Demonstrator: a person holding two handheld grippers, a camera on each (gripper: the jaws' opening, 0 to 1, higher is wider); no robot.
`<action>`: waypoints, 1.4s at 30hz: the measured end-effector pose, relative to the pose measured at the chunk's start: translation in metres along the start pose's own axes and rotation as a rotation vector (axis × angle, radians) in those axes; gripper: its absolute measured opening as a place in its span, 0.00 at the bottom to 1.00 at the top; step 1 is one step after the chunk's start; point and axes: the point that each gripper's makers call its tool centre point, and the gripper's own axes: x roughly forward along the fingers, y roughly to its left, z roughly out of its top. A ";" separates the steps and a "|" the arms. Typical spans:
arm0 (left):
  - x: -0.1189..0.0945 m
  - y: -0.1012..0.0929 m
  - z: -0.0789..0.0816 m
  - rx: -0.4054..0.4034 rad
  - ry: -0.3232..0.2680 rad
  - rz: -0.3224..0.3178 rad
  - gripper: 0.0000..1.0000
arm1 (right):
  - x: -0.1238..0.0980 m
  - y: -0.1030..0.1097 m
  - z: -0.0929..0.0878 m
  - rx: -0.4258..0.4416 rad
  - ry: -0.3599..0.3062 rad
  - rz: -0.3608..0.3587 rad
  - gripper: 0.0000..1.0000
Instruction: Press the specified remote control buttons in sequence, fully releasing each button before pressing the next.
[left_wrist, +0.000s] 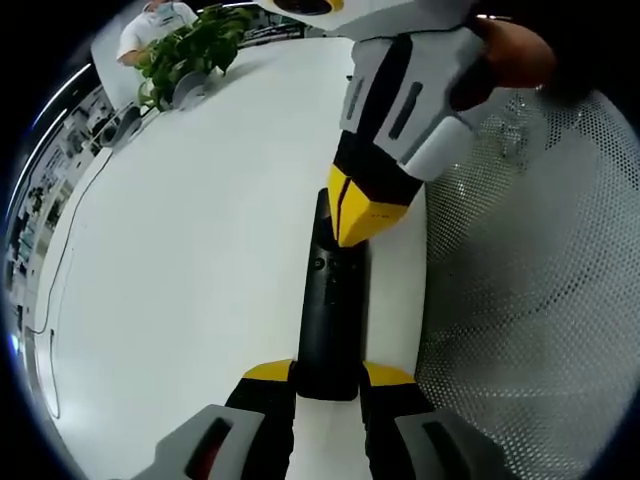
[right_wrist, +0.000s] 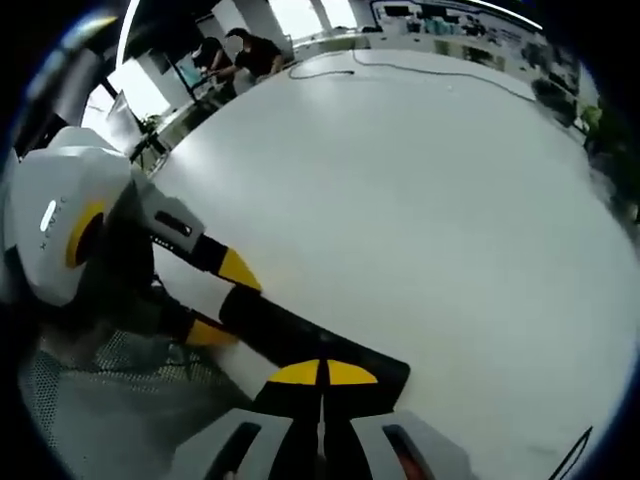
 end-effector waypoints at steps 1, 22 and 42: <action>0.000 0.000 0.000 -0.002 -0.001 0.000 0.25 | 0.000 0.000 0.000 0.002 0.001 0.000 0.00; 0.001 0.000 0.000 -0.005 0.001 -0.002 0.25 | -0.002 0.002 0.000 -0.013 -0.004 0.010 0.00; 0.000 0.001 0.000 -0.009 -0.018 -0.001 0.25 | -0.004 -0.003 -0.001 0.060 -0.002 0.028 0.00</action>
